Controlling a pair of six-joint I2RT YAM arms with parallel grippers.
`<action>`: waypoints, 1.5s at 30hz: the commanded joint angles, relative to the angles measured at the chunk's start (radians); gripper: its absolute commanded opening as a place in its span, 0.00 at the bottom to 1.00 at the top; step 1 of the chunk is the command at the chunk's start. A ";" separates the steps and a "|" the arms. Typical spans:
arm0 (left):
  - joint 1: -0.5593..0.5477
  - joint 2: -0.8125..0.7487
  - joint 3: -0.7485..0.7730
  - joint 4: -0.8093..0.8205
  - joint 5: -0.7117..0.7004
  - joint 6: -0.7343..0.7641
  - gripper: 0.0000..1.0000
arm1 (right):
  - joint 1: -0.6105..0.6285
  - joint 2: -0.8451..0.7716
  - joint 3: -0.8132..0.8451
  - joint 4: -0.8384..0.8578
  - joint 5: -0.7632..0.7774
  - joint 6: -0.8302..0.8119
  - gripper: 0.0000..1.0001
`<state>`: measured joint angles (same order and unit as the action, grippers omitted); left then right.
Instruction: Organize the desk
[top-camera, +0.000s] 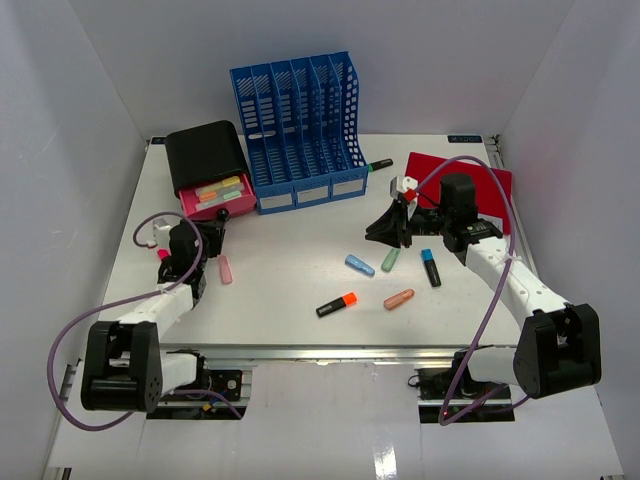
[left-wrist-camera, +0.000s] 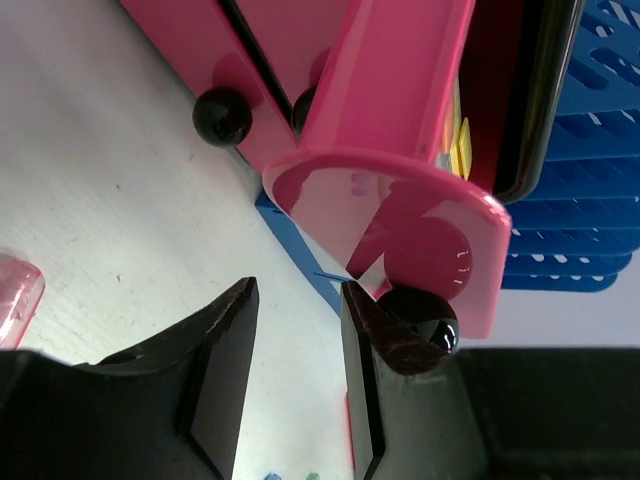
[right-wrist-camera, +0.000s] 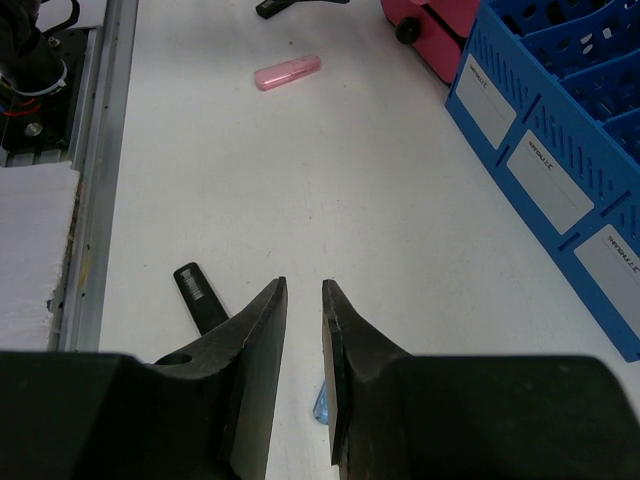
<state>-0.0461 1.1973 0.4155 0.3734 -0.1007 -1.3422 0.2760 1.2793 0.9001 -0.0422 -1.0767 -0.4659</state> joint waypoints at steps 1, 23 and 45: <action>0.035 0.018 0.137 -0.079 -0.034 -0.011 0.51 | -0.004 -0.020 -0.003 0.024 -0.029 -0.014 0.27; 0.176 0.224 0.334 -0.104 0.099 0.015 0.57 | -0.014 -0.013 -0.002 0.018 -0.038 -0.016 0.26; 0.210 0.198 0.301 -0.071 0.217 0.048 0.59 | -0.023 -0.012 -0.003 0.013 -0.043 -0.020 0.25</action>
<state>0.1562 1.4656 0.7610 0.2593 0.0679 -1.3075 0.2588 1.2793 0.9001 -0.0425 -1.0882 -0.4786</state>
